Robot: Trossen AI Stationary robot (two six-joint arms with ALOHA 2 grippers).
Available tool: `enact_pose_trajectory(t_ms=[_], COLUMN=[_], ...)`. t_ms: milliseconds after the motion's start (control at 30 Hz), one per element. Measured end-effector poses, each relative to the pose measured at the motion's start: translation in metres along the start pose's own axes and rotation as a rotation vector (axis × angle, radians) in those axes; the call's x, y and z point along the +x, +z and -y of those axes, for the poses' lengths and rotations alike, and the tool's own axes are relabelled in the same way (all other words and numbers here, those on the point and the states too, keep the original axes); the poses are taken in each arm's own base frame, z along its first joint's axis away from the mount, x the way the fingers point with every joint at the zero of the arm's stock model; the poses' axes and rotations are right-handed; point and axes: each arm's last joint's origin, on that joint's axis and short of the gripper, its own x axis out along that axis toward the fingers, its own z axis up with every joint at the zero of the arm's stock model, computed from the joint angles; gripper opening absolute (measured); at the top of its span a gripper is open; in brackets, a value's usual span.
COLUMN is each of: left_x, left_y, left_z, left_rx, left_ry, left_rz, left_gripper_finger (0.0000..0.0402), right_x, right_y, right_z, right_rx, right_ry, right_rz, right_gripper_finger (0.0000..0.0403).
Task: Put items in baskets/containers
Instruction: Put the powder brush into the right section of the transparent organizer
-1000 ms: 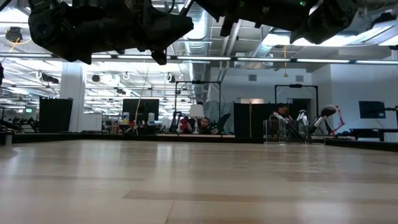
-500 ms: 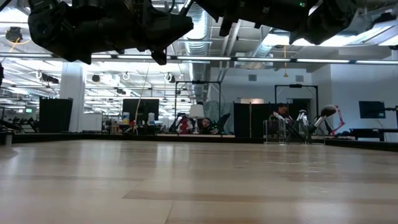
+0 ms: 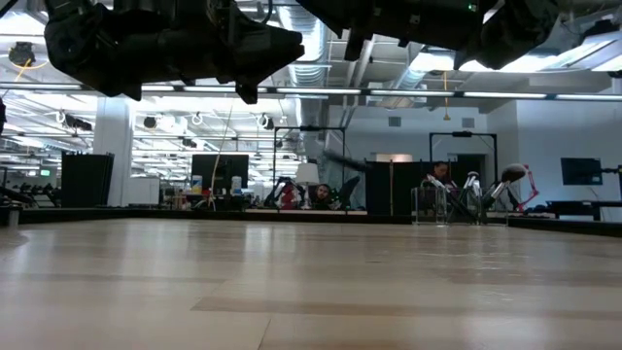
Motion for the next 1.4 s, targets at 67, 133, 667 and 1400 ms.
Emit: enact_pose_trajectory(t_ms=[67,133,667,1400], left_x=[0.0,0.0,-0.007,-0.092], left_y=[0.0,0.0,0.022,0.055], left_z=[0.0,0.0,-0.007,-0.008], left_rx=[0.0,0.0,-0.012,-0.092], left_ry=[0.0,0.0,0.034,0.045], left_rz=[0.001,0.001,0.082,0.288], left_gripper_finger=[0.0096,0.0096,0.0097,0.0097], right_x=[0.0,0.0,-0.027,0.062], right_y=[-0.002,-0.004,-0.008,-0.106], right_z=[0.0,0.001,0.033,0.053], right_rx=[-0.009,-0.013,0.206,0.218], right_ry=[-0.009,-0.028,-0.381,-0.434], right_rz=[-0.018,-0.042,-0.846,-1.414], right_gripper_finger=[0.0002,0.0004,0.0064,0.0068])
